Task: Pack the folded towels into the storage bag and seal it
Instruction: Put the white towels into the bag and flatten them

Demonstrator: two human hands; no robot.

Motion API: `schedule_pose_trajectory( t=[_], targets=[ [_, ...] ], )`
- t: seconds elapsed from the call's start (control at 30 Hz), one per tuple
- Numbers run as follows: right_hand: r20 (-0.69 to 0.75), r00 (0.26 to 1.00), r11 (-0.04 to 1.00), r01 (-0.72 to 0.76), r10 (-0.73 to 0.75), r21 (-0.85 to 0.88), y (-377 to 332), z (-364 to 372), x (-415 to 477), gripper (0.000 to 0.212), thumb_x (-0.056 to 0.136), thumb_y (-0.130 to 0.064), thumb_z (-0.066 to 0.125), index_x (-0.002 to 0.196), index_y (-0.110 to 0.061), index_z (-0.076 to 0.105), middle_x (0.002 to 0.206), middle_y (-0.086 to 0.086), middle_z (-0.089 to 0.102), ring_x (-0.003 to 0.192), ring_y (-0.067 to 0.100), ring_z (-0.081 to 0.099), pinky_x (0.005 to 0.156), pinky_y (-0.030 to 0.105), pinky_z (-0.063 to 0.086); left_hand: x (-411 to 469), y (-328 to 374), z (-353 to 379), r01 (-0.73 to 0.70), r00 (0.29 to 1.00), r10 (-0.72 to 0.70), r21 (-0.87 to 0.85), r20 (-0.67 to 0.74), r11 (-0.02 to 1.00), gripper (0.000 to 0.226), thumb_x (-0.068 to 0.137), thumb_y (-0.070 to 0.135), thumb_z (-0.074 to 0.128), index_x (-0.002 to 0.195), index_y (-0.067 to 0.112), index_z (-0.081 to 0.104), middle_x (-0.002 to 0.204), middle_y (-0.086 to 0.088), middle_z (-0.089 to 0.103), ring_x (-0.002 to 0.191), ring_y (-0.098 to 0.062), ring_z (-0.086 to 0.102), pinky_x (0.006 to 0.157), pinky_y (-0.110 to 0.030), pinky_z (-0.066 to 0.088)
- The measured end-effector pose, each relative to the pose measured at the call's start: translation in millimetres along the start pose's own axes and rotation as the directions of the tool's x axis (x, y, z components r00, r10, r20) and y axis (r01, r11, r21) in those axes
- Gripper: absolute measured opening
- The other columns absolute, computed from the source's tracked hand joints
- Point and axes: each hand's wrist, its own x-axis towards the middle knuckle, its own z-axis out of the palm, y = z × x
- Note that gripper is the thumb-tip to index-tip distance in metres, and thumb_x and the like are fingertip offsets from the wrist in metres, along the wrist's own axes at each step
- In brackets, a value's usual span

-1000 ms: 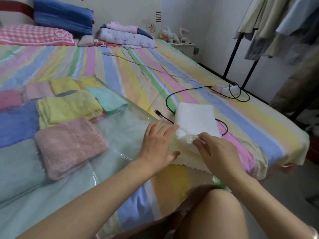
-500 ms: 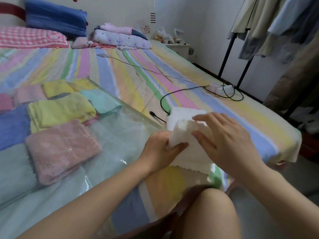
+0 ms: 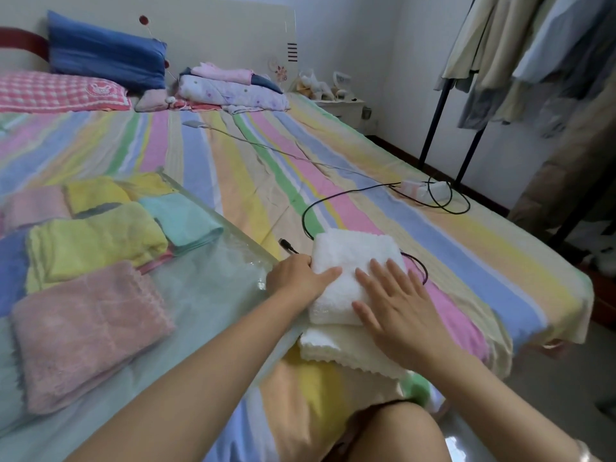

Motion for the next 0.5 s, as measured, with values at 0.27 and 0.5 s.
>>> schedule_pose_trajectory(
  t=[0.27,0.5],
  targets=[
    [-0.099,0.989,0.994,-0.109,0.108,-0.010,-3.9,16.7,-9.7,0.062,0.095,-0.056,0.019,0.135,-0.024,0.054,0.138,0.004,0.055,0.127,0.029,0.052,0.105,0.044,0.022,20.5,10.0,-2.8,0.005,0.982,-0.001,-0.021,0.188,1.000,0.052,0.072,0.068,0.064,0.103,0.026,0.065,0.106,0.007,0.067,0.105,-0.021,0.061,0.098,-0.041,0.046],
    [-0.089,0.992,0.992,-0.079,0.088,0.099,2.2,19.2,-5.4,0.075,0.089,-0.062,-0.001,0.145,-0.032,0.039,0.152,-0.003,0.038,0.142,0.022,0.030,0.117,0.044,0.020,6.1,23.2,3.7,-0.141,0.986,0.158,0.241,-0.052,0.960,0.039,0.081,0.060,0.058,0.080,0.021,0.060,0.098,-0.001,0.066,0.101,-0.026,0.060,0.086,-0.038,0.047]
  ],
)
